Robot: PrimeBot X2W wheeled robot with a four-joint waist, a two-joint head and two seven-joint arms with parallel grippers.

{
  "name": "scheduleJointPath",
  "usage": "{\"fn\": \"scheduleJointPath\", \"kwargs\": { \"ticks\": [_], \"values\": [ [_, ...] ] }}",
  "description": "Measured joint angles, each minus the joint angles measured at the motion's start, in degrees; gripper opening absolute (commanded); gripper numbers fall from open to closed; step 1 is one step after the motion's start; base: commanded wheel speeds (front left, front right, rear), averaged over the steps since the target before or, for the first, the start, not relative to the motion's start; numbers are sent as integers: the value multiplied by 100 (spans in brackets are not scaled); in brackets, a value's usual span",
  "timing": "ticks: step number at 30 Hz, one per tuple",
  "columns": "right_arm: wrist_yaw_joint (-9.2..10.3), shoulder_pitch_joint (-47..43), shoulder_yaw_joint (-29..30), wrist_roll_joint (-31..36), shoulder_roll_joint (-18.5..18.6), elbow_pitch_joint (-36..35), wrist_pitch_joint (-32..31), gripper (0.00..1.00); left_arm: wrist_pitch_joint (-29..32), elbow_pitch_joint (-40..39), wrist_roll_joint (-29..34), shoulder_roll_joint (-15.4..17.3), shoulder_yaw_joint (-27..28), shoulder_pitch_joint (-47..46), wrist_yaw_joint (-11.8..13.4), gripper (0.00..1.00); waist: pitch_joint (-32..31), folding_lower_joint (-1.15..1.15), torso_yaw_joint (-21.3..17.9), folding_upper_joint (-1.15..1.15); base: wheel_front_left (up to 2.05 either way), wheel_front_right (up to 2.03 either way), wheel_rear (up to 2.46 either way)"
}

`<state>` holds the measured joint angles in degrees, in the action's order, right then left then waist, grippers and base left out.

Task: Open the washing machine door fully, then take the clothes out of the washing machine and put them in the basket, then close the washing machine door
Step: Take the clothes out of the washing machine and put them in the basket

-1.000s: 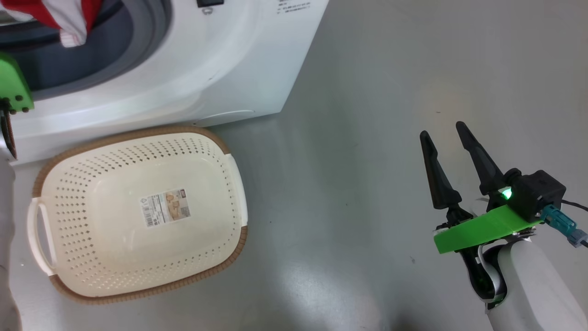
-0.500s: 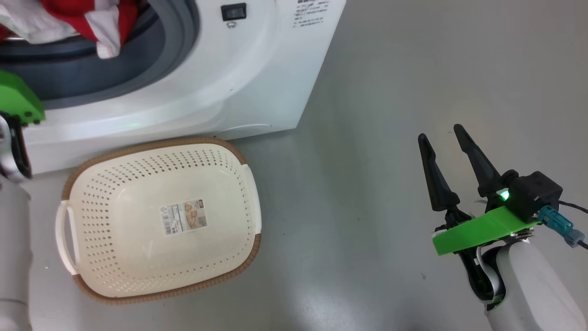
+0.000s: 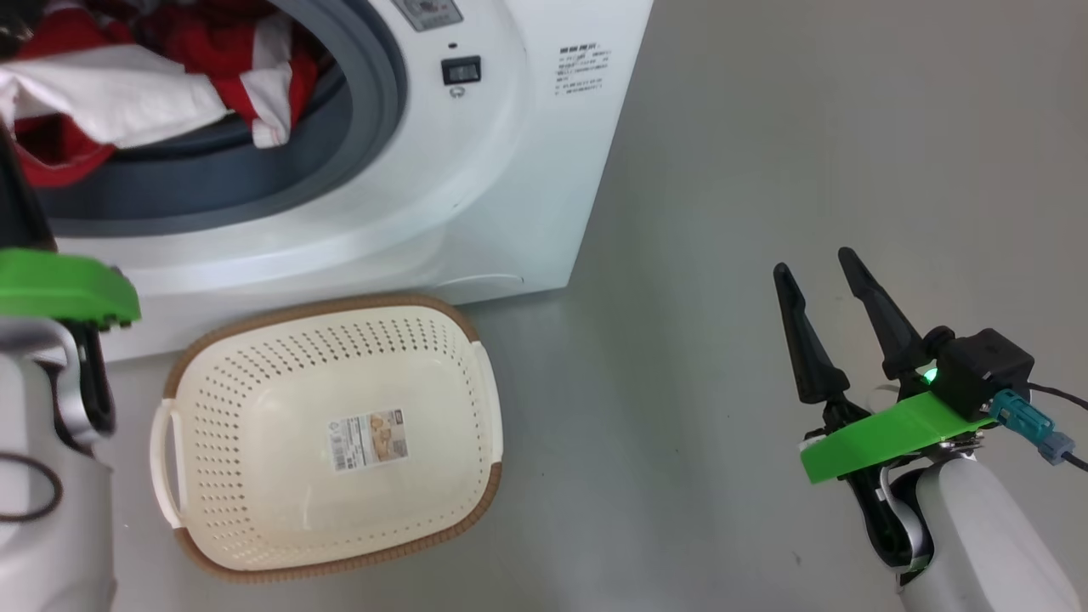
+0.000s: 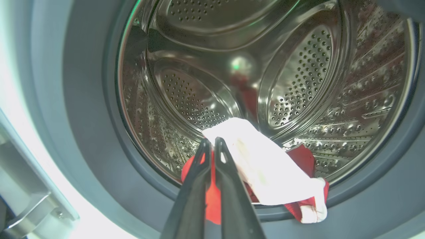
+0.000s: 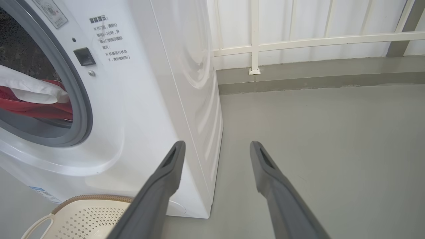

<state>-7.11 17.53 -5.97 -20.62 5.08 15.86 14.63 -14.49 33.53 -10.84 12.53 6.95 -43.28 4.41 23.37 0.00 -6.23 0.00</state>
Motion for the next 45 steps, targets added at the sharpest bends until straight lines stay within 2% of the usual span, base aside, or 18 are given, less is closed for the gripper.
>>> {"fn": "scheduleJointPath", "kwargs": {
  "ticks": [9,15,23,34,38,41,45],
  "values": [
    [0,-232,-3,0,-38,109,0,100,1,-1346,82,-241,208,989,-41,0,-476,0,84,0,0,0,0],
    [1,-327,0,0,-47,169,0,100,-7,-2625,136,-512,319,1713,-16,0,-812,0,144,0,0,0,0],
    [0,-402,-19,-7,-97,204,0,100,-8,-3588,231,-586,369,2237,-36,0,-1096,0,176,0,0,0,0],
    [0,-472,-25,-8,-134,234,0,100,-25,-5204,487,-835,-69,2951,-3,0,-1266,0,209,0,0,0,0],
    [0,-474,-20,-8,-145,232,0,100,-31,-5347,486,-876,-162,3067,36,0,-1257,0,238,0,0,0,0],
    [0,-475,-23,-8,-147,231,0,100,-31,-5164,413,-899,-189,3192,45,0,-1215,0,261,0,0,0,0],
    [0,-474,-16,-8,-148,221,0,100,-30,-4637,-164,-975,-226,3200,14,0,-1097,0,284,0,0,0,0]
  ]
}}
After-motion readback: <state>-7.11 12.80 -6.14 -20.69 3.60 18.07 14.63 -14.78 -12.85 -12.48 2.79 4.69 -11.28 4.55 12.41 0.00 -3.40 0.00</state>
